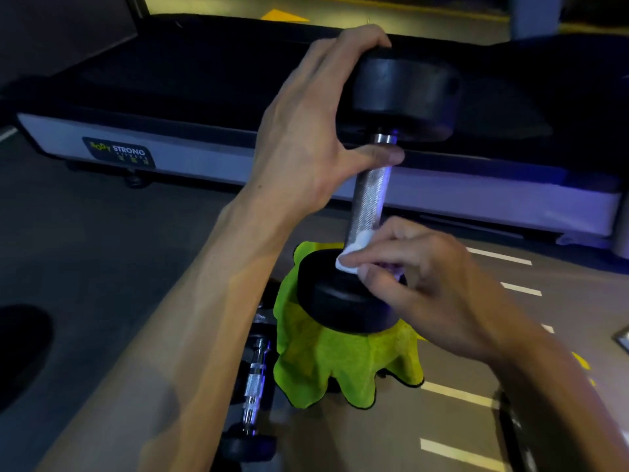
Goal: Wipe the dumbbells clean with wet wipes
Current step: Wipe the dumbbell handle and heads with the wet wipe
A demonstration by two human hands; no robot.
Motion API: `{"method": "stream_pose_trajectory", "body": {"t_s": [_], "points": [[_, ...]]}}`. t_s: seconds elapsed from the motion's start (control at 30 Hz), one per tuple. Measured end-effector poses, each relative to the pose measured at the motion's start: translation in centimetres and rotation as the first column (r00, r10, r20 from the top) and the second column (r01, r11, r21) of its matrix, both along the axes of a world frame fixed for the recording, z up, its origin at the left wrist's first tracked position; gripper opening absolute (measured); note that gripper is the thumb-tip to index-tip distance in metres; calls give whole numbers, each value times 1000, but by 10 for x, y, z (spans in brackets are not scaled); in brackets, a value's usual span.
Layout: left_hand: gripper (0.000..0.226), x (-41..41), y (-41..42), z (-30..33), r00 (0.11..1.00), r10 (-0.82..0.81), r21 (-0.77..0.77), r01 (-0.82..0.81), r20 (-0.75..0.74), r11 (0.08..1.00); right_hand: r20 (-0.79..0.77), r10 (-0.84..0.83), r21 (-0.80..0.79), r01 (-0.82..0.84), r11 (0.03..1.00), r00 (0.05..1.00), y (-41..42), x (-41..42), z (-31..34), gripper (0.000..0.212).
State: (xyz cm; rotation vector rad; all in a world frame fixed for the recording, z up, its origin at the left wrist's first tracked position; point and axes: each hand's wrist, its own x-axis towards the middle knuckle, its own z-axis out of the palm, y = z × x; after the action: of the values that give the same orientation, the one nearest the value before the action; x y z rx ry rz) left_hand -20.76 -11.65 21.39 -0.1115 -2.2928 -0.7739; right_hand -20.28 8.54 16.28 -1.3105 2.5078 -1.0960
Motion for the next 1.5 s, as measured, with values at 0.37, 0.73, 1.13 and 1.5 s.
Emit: {"method": "stream_pose_trajectory", "body": {"t_s": [0.37, 0.73, 1.13, 1.5], "points": [[89, 9, 5, 1, 1000, -19, 23, 19, -16, 1000, -221, -416, -412, 302, 860, 882, -31, -3, -5, 11], [82, 15, 4, 2, 998, -63, 57, 64, -11, 996, -263, -512, -465, 357, 810, 818, -39, 0, 0, 9], [38, 20, -3, 9, 987, -148, 190, 135, 56, 972, -269, -540, -486, 371, 791, 798, -43, 1, 3, 24], [37, 18, -6, 7, 987, -156, 194, 148, 25, 970, -327, -419, -326, 315, 891, 847, -27, 18, -26, 18]]}}
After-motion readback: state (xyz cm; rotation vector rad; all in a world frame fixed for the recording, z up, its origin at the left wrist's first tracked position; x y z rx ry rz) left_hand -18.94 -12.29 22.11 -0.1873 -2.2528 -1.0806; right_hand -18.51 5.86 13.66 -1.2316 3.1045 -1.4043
